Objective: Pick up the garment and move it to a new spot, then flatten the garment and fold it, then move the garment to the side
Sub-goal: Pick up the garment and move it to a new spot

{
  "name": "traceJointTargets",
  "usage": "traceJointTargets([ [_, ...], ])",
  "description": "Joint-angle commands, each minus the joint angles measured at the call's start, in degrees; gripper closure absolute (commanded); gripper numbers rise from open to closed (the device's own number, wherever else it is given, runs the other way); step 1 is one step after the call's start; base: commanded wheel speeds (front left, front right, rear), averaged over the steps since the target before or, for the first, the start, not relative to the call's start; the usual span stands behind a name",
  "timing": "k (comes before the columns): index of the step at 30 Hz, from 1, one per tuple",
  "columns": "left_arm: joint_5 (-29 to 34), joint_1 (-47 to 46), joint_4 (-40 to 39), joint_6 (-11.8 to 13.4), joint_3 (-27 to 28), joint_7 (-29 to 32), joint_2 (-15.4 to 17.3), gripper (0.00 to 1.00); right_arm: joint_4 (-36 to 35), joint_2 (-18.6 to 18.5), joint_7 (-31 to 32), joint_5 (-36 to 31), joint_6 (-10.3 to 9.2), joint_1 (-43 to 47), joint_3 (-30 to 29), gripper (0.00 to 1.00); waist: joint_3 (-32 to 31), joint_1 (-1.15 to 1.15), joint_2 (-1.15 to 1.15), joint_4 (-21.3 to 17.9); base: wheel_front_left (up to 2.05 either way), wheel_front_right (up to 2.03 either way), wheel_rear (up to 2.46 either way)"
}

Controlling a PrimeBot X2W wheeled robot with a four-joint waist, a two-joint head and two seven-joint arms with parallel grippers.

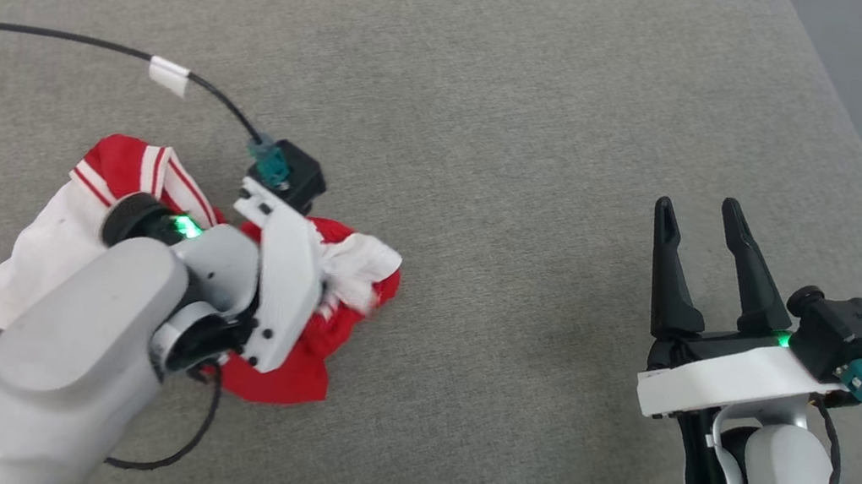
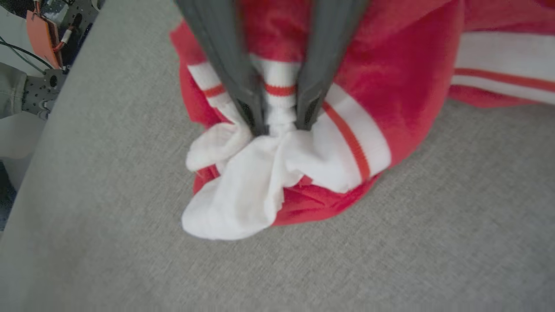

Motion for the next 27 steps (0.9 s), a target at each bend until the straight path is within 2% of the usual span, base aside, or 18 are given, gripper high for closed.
traceJointTargets([
  [1,0.0,0.4,1.4,-0.2,-0.4,-0.5,-0.1,0.0,0.2,0.0,-0.4,-0.1,0.0,-0.6,0.0,0.0,-0.2,0.0,0.0,0.6,0.0,0.0,0.0],
  [7,-0.8,-1.8,-0.9,-1.3,1.6,-5.6,-0.6,0.0,0.8,0.0,-0.7,-1.0,0.0,-0.3,-1.0,0.0,-1.8,0.0,0.0,3.5,0.0,0.0,0.0],
  [13,-0.9,0.8,-6.0,-0.9,4.2,-12.2,1.0,0.0,0.7,0.0,0.1,-1.9,0.0,1.3,-2.6,0.0,-5.0,0.0,0.0,7.3,0.0,0.0,0.0],
  [19,0.0,5.3,-12.3,1.3,7.7,-19.9,3.9,0.0,-0.3,0.0,1.6,-2.9,0.0,3.3,-3.7,0.0,-8.0,0.0,0.0,11.0,0.0,0.0,0.0],
  [27,0.2,15.2,-18.6,6.9,13.7,-31.4,6.9,0.0,-1.4,0.0,3.0,-3.4,0.0,5.7,-5.9,0.0,-11.4,0.0,0.0,15.3,0.0,0.0,0.0],
])
